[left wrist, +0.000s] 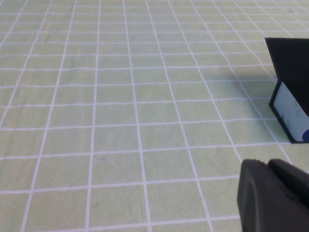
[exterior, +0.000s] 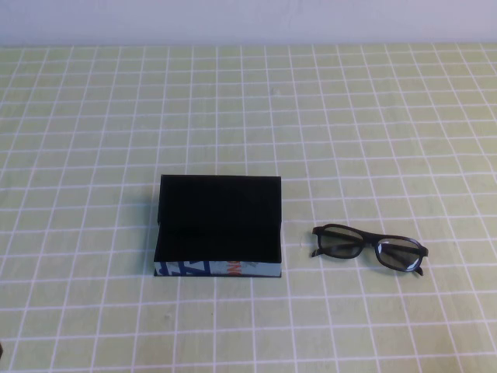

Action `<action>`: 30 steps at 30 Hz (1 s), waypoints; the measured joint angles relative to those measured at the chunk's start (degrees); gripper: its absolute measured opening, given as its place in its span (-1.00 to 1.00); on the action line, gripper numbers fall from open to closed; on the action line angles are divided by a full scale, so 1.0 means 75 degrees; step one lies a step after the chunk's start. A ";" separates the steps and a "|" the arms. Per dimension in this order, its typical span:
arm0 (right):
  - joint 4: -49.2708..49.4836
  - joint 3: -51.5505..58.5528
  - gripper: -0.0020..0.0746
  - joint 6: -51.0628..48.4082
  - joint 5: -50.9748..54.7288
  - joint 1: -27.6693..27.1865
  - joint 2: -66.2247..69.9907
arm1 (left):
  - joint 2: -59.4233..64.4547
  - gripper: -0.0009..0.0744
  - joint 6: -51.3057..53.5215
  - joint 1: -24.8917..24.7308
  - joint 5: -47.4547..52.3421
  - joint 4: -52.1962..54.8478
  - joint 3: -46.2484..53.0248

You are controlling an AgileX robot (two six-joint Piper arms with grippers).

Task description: Return glasses to glasses case

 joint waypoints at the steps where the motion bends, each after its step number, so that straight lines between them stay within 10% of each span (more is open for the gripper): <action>1: 0.0000 0.0000 -0.99 0.0000 0.0000 0.0000 0.0000 | 0.0000 -0.98 0.0000 0.0000 0.0000 0.0000 0.0000; 30: 0.0000 0.0000 -0.99 0.0000 -0.0100 0.0000 0.0000 | 0.0000 -0.98 0.0013 0.0000 0.0000 0.0000 0.0000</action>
